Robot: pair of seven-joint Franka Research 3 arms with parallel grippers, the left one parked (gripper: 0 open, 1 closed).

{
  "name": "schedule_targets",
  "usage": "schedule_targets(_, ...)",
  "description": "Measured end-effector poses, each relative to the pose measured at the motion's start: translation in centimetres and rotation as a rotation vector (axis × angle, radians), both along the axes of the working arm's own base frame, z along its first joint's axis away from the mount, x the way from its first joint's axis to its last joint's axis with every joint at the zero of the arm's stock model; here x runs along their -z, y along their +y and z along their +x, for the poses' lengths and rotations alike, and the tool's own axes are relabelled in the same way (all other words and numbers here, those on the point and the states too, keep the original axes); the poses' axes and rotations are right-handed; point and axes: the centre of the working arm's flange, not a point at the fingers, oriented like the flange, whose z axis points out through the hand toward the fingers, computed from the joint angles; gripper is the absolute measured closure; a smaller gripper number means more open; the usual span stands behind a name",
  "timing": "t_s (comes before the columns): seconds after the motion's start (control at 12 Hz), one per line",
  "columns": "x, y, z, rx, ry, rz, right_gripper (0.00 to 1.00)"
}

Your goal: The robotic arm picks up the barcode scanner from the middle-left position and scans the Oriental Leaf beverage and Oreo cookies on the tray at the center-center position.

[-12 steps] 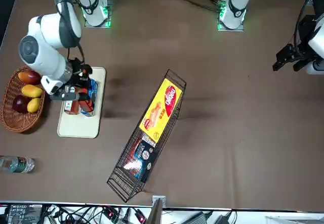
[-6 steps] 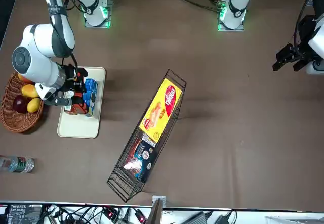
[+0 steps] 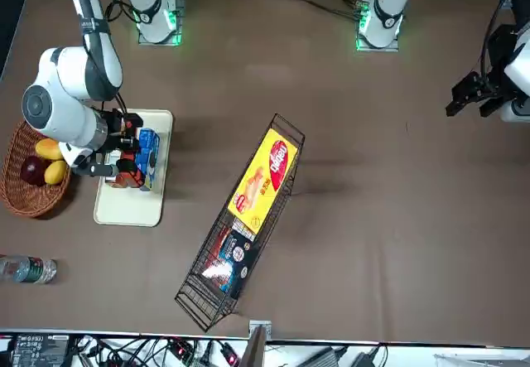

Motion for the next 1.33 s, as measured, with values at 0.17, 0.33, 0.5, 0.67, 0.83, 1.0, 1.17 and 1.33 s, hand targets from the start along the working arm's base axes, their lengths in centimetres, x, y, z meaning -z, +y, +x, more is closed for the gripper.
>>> schedule_targets(0.17,0.1,-0.4,0.0,0.007,0.002,0.0,0.57)
schedule_targets(0.33,0.3,-0.4,0.0,0.007,0.006,-0.001,0.57)
schedule_targets(0.5,0.7,-0.4,0.0,0.008,0.012,-0.002,0.57)
schedule_targets(0.67,1.2,-0.5,0.1,0.009,0.021,-0.003,0.57)
schedule_targets(0.83,1.6,-0.6,0.1,0.01,0.027,-0.004,0.57)
schedule_targets(1.0,1.7,-0.7,0.1,0.008,0.03,-0.004,0.57)
schedule_targets(1.17,1.9,-0.7,0.1,0.005,0.032,-0.004,0.57)
schedule_targets(1.33,1.9,-0.7,0.1,0.001,0.033,-0.004,0.57)
